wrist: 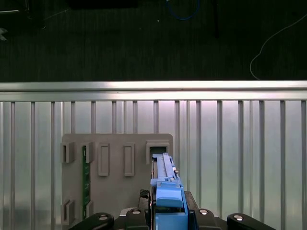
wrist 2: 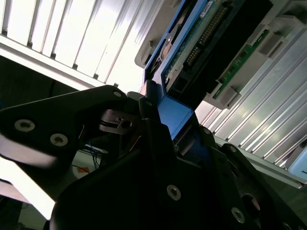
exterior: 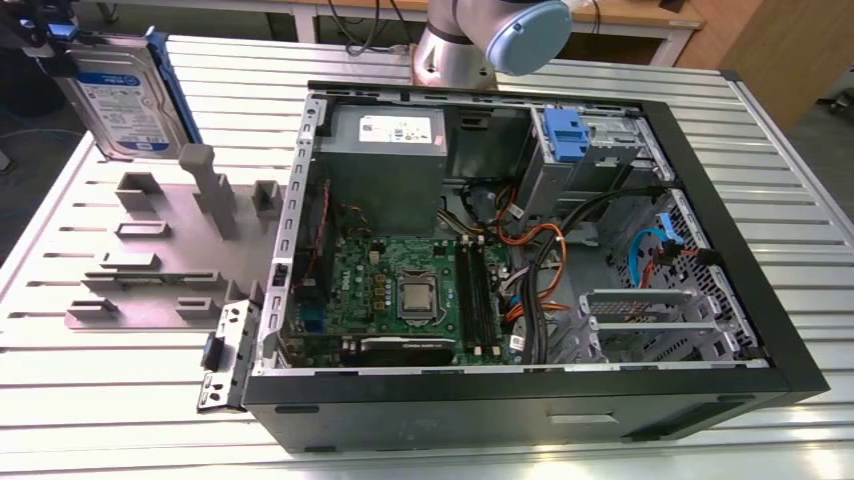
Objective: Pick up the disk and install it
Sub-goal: 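Pick up the disk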
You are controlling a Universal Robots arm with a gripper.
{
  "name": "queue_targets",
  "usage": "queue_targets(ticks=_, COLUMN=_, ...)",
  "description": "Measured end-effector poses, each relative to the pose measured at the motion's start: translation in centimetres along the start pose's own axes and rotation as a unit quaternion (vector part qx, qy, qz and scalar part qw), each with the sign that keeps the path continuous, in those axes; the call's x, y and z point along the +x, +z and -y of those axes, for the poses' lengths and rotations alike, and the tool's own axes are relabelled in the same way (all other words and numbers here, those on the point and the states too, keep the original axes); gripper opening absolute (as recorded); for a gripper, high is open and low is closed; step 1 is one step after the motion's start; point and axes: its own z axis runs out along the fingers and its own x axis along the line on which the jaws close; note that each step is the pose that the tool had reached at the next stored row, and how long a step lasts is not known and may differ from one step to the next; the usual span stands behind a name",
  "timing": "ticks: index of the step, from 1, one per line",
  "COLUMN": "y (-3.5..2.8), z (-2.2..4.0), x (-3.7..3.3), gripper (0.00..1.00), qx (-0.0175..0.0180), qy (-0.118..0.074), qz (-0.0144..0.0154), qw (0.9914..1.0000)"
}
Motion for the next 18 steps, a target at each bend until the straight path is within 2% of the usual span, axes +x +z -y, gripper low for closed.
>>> queue_targets(ticks=13, y=-0.22, z=0.00, x=0.00, gripper=0.36, qx=0.0000, qy=0.000, qz=-0.0002, qw=1.00000)
queue_targets(ticks=15, y=-0.49, z=0.01, x=0.01, gripper=0.36, qx=0.0000, qy=0.000, qz=-0.0002, qw=1.00000)
queue_targets(ticks=18, y=-0.53, z=0.00, x=0.01, gripper=0.36, qx=-0.0001, qy=0.000, qz=-0.0002, qw=1.00000)
